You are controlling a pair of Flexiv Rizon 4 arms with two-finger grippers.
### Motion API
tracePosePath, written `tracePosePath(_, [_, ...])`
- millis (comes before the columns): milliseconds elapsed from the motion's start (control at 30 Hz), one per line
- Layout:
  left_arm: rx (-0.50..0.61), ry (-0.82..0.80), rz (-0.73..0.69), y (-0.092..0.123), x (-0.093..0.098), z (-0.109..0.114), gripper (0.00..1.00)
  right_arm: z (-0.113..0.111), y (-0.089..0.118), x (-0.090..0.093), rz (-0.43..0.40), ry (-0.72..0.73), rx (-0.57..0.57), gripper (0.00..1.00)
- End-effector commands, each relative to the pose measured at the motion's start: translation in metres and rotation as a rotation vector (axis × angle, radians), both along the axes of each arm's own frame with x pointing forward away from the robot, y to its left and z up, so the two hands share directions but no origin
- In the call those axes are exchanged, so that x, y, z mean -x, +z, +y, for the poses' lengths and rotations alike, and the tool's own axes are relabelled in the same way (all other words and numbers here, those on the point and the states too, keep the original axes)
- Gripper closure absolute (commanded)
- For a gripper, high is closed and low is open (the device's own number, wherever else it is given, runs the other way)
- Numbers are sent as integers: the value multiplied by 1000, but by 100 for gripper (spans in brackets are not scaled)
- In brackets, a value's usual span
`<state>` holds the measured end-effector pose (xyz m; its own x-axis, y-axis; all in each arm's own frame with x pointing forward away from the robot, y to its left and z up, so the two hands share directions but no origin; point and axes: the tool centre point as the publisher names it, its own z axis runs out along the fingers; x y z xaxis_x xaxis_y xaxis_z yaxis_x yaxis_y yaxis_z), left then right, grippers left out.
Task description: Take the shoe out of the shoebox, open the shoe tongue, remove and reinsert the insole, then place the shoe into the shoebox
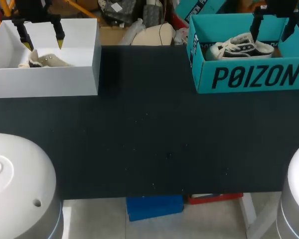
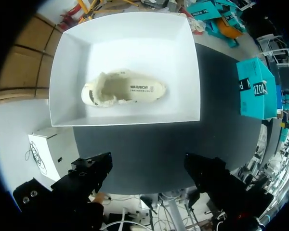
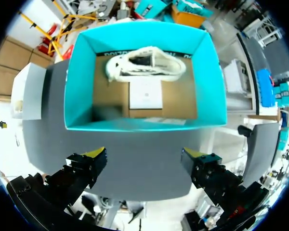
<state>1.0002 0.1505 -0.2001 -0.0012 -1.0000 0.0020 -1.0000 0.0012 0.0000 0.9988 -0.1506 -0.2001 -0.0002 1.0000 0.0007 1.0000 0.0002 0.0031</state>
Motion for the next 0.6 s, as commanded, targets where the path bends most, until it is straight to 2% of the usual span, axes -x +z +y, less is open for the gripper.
tracePosePath(33, [0, 0, 0, 0, 0, 0, 0, 0, 0, 0, 0, 0, 0, 0])
tracePosePath(67, [0, 0, 0, 0, 0, 0, 0, 3, 0, -3, 8, 70, 7, 0])
tracePosePath(133, [0, 0, 0, 0, 0, 0, 0, 12, 2, -11, -16, 389, 51, 0])
tracePosePath(167, [0, 0, 0, 0, 0, 0, 0, 10, 5, -12, -31, 471, 81, 0])
tracePosePath(200, [0, 0, 0, 0, 0, 0, 0, 9, 7, -12, -18, 620, 156, 0])
tracePosePath(233, [0, 0, 0, 0, 0, 0, 0, 8, 9, -12, -17, 745, 178, 0])
tracePosePath(267, [0, 0, 0, 0, 0, 0, 0, 6, 11, -14, -25, 841, 163, 0])
tracePosePath(333, [0, 0, 0, 0, 0, 0, 0, 6, 13, -13, -34, 1156, 162, 0])
tracePosePath(367, [0, 0, 0, 0, 0, 0, 0, 6, 12, -11, -12, 1293, 152, 0])
tracePosePath(600, [0, 0, 0, 0, 0, 0, 0, 6, 12, -11, -12, 1293, 152, 0])
